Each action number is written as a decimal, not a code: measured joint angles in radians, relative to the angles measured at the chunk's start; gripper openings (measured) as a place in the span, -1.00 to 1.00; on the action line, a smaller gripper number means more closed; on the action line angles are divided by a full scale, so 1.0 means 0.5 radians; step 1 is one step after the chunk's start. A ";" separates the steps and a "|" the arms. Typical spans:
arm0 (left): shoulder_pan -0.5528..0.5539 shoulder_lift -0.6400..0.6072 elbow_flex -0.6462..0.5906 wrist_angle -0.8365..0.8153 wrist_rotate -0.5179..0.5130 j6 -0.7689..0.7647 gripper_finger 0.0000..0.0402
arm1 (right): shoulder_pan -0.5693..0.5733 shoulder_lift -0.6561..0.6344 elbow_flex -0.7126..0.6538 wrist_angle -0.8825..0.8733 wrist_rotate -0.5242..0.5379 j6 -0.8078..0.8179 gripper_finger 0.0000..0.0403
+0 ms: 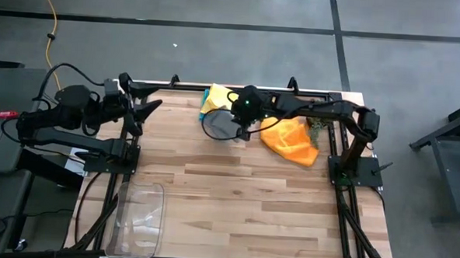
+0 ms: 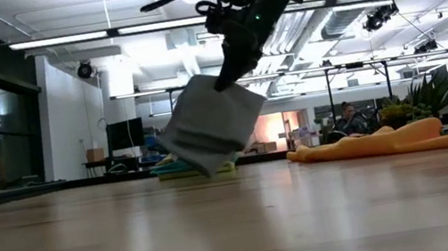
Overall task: Fold microfiber towels
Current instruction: Stack the gray microfiber towel on the folded microfiber towels, then fold the orange microfiber towel
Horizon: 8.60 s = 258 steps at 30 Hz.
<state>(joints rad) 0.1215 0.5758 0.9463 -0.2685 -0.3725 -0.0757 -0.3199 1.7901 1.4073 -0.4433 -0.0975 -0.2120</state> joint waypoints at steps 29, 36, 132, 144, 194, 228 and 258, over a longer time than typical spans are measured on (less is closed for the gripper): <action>0.001 0.054 0.000 0.097 -0.269 -0.054 0.09 | -0.537 1.318 1.882 -0.929 -0.137 -0.692 -1.00; 0.001 0.074 0.000 0.098 -0.274 -0.072 0.09 | -0.541 1.321 1.706 -0.904 0.080 -0.693 -1.00; -0.073 0.556 -0.560 1.026 0.420 -0.151 -0.98 | 0.732 -1.934 -1.538 1.203 0.239 1.067 -0.96; -0.019 0.521 -0.560 1.026 0.510 -0.048 -0.98 | 0.715 -1.946 -1.612 1.287 0.291 1.066 -1.00; -0.022 0.529 -0.559 0.724 0.310 -0.106 -0.97 | 0.830 -0.452 -0.808 0.059 0.264 1.006 -1.00; 0.387 2.695 0.192 0.644 0.386 -0.032 0.15 | 0.758 -1.642 -1.733 0.447 0.630 1.855 -1.00; 0.416 2.263 0.193 0.530 0.256 0.284 -0.99 | 0.758 -1.641 -1.733 0.478 0.722 1.875 -1.00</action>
<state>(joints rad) 0.3295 1.7071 1.0428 -0.0036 -0.2446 0.0660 0.0589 0.9695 0.5407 -0.2043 0.2634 0.7254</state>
